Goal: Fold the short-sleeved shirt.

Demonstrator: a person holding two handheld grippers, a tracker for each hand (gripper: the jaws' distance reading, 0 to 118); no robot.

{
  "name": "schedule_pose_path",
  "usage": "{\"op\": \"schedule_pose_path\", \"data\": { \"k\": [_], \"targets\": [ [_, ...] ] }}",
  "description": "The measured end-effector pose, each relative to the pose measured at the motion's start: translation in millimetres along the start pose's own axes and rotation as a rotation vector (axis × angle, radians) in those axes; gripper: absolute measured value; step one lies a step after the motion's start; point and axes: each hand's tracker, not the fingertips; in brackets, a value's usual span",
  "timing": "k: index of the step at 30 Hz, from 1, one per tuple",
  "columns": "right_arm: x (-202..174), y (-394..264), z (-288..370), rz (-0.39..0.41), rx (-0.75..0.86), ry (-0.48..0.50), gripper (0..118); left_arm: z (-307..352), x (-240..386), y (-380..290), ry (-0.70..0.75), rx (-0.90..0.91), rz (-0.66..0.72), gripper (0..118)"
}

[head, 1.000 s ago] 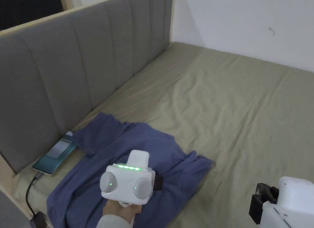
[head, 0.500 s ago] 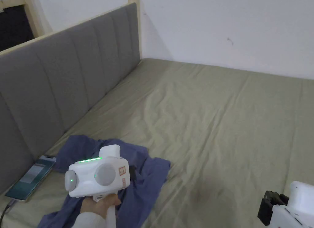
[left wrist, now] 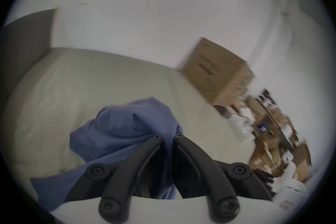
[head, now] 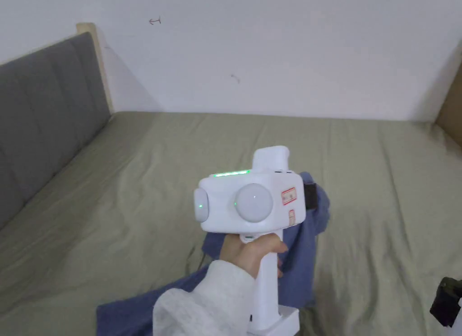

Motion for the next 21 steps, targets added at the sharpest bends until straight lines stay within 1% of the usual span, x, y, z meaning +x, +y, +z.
{"op": "schedule_pose_path", "data": {
  "k": [2, 4, 6, 8, 9, 10, 11, 12, 13, 14, 16, 18, 19, 21],
  "targets": [
    [26.0, 4.7, 3.5, -0.028, 0.014, -0.058, 0, -24.7, 43.8, -18.7, -0.113, -0.049, -0.047, 4],
    [45.6, 5.2, 4.4, -0.051, 0.010, -0.097, 0, -50.9, 67.6, -45.9, -0.149, -0.124, -0.088, 4],
    [66.1, 1.4, 4.8, -0.080, -0.001, -0.127, 0, -85.8, 79.5, -86.8, -0.155, -0.223, -0.107, 4],
    [83.2, -6.5, 0.7, -0.094, -0.025, -0.155, 0, -112.4, 76.2, -135.3, -0.149, -0.373, -0.082, 4],
    [90.1, -10.9, -1.1, -0.098, -0.039, -0.169, 0, -126.1, 72.6, -156.7, -0.131, -0.446, -0.096, 6],
    [96.1, -14.9, -3.2, -0.103, -0.056, -0.175, 0, -136.4, 70.4, -174.1, -0.107, -0.520, -0.118, 13],
    [98.3, -19.5, -5.5, -0.115, -0.076, -0.182, 0, -144.1, 67.9, -190.5, -0.087, -0.595, -0.141, 33],
    [102.2, -23.9, -7.2, -0.122, -0.091, -0.184, 0, -147.7, 65.7, -203.9, -0.056, -0.629, -0.139, 82],
    [105.0, -27.5, -8.8, -0.126, -0.099, -0.182, 0, -150.6, 61.5, -212.0, -0.059, -0.636, -0.152, 108],
    [106.8, -30.7, -10.9, -0.131, -0.113, -0.184, 0, -149.6, 59.7, -216.7, -0.062, -0.652, -0.157, 117],
    [105.7, -34.8, -16.1, -0.131, -0.133, -0.182, 0, -140.9, 58.4, -211.7, -0.086, -0.571, -0.141, 115],
    [101.5, -36.0, -19.4, -0.132, -0.145, -0.175, 0, -134.4, 58.1, -197.8, -0.070, -0.580, -0.146, 114],
    [97.3, -35.5, -20.4, -0.130, -0.151, -0.164, 0, -128.5, 55.7, -191.0, -0.072, -0.570, -0.147, 111],
    [89.0, -34.5, -19.7, -0.116, -0.148, -0.143, 0, -107.6, 44.5, -172.1, -0.088, -0.490, -0.104, 107]
  ]
}}
